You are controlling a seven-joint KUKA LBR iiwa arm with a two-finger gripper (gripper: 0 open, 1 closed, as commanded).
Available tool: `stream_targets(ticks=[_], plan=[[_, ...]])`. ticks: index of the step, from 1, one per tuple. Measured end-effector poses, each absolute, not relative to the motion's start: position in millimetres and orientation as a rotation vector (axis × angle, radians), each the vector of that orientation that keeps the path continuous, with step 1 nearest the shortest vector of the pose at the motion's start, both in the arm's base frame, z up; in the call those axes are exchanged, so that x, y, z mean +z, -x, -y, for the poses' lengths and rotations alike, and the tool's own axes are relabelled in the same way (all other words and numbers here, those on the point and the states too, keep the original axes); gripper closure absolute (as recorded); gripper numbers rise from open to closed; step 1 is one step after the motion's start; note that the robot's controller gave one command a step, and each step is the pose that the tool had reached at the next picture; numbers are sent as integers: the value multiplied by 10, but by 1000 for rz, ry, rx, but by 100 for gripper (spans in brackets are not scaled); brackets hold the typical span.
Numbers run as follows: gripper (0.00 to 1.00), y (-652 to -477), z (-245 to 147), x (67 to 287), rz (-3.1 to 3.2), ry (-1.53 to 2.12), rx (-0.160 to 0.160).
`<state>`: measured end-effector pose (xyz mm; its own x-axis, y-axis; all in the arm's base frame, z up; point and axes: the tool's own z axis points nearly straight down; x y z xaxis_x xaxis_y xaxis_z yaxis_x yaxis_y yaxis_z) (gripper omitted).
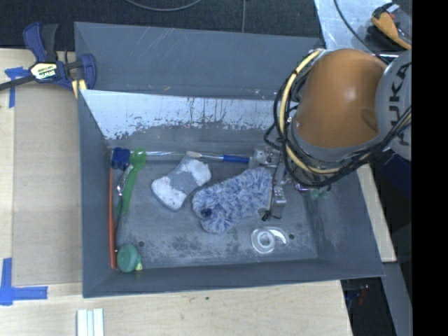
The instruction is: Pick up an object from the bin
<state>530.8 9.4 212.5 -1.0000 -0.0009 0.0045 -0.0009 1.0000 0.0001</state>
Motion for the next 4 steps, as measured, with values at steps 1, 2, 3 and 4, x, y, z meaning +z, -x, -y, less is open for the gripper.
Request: stream_targets(ticks=[1,2,3,4], plan=[[0,-5325,-94,2165,3145,-1,0],[0,-5786,-108,874,3103,-533,1],[0,-5874,-123,711,3088,-634,3],[0,-5801,-497,716,2991,-983,3]])
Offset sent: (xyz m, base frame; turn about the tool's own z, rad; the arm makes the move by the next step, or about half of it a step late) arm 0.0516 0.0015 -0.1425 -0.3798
